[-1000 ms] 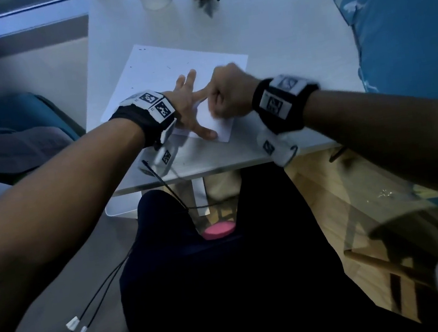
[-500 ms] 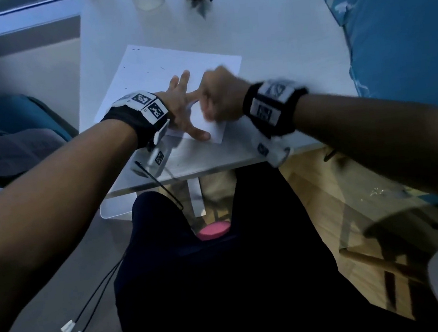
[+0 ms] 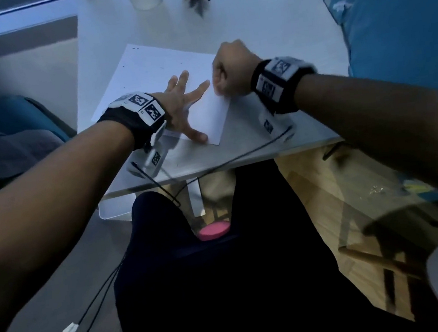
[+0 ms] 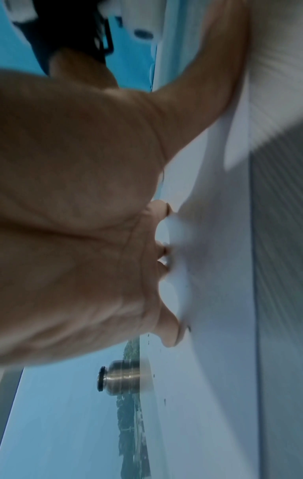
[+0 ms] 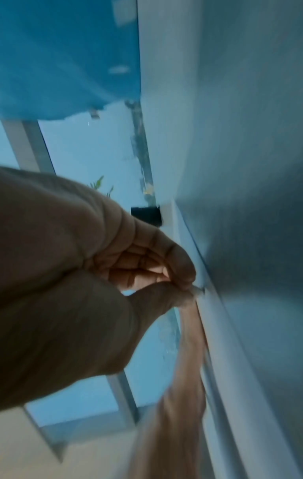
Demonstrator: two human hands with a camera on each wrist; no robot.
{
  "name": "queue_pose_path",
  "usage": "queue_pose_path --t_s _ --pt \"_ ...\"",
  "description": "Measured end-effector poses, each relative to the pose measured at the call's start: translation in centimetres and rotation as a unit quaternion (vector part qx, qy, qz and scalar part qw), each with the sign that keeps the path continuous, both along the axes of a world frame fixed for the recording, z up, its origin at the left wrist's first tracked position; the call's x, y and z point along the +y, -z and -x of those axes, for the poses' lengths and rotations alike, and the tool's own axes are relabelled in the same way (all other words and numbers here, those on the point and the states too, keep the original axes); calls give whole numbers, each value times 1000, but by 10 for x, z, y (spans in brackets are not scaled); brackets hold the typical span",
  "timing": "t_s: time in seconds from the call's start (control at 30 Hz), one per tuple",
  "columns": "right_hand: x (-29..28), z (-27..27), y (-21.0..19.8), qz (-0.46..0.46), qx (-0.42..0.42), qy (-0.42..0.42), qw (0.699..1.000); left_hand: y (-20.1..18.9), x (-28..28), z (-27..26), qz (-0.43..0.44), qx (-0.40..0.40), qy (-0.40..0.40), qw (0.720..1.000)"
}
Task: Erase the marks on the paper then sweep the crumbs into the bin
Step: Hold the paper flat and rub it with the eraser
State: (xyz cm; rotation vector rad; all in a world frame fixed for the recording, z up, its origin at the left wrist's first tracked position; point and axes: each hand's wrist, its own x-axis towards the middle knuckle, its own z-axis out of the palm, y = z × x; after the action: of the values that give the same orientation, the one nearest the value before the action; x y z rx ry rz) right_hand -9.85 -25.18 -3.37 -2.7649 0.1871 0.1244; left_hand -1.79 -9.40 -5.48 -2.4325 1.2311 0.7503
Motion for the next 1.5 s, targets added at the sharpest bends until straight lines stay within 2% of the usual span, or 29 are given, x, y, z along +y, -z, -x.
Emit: queue_pose_path --t_s 0.1,0.17,0.27,0.3,0.43,0.6,0.77,0.8,0.9,0.93,1.07,1.2,1.27,1.33,1.37,1.5 --pt "39 14 17 6 42 -112 993 -2 6 -5 12 23 0 1000" --pt "29 12 16 -15 16 -79 997 -2 10 -5 14 19 11 1000" --pt "-9 -2 7 -56 -8 56 997 -5 15 -9 24 16 26 999" --pt "-16 -1 9 -68 -7 73 995 -6 17 -11 40 28 19 999" --pt "-15 5 19 -61 -29 48 997 -9 18 -18 142 64 -32 987" --pt "-12 -4 20 -23 -29 36 999 0 9 -9 179 46 -40 982" --pt "1 -18 20 -11 -28 59 998 6 11 -9 128 27 -34 991" --pt "10 -17 23 -3 -29 43 999 5 10 -9 117 22 -26 993" --pt "39 -2 25 -4 -8 -82 997 2 8 -10 90 28 -19 995" --pt "37 -2 22 -2 3 -92 996 3 7 -10 83 31 -17 996" --pt "-8 -24 7 -39 -38 25 998 7 3 -12 60 17 -16 998" --pt "33 -5 14 -28 7 -98 995 6 3 -16 62 38 -18 997" --pt "16 -11 13 -22 -10 -82 996 8 3 -15 55 33 -18 998" --pt "-11 -22 6 -46 -40 -3 998 8 1 -14 43 20 -15 999" --pt "-10 -22 6 -42 -61 -1 997 7 1 -13 41 19 -15 999" --pt "33 -4 13 -33 -37 -118 992 8 1 -16 45 32 -17 998"
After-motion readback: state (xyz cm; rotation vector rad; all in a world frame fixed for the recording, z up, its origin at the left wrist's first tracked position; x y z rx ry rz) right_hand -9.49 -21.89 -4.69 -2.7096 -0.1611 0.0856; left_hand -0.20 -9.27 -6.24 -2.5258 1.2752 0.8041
